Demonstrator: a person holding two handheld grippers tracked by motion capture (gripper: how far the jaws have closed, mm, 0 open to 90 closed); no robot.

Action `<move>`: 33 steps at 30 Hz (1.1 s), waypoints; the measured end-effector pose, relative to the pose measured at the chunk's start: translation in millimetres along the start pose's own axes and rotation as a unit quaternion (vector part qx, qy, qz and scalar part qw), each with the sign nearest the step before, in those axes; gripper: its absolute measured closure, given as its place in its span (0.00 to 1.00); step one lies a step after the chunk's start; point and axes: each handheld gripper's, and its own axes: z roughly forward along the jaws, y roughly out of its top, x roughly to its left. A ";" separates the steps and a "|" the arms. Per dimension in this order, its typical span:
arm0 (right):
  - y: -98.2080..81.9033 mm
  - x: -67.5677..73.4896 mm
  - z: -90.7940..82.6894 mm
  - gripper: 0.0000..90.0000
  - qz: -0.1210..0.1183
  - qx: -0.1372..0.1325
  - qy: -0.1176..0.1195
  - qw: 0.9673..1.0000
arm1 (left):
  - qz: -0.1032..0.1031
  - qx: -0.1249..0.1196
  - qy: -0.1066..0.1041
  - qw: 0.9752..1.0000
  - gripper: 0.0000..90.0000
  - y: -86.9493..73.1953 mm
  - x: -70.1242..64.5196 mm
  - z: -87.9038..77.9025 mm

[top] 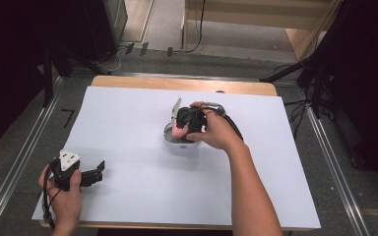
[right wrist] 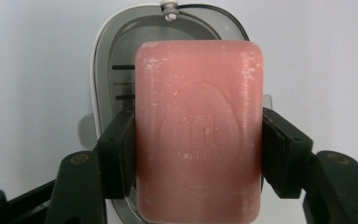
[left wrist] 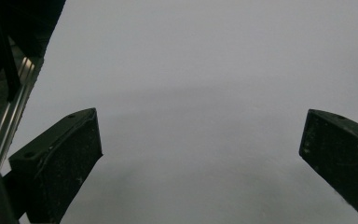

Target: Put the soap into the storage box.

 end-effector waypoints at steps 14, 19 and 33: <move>-3.1 -2.8 -16.3 0.39 0.042 -0.048 -0.007 0.998 | 0.001 0.001 0.000 1.000 0.00 0.1 0.1 -0.1; -11.5 -1.4 -22.2 0.36 0.066 -0.059 -0.007 0.996 | 0.000 0.000 0.000 1.000 0.00 0.0 -0.2 0.1; -64.2 -2.2 -40.1 0.18 0.209 -0.128 -0.025 0.969 | 0.003 0.001 0.001 1.000 0.00 0.0 -1.0 0.2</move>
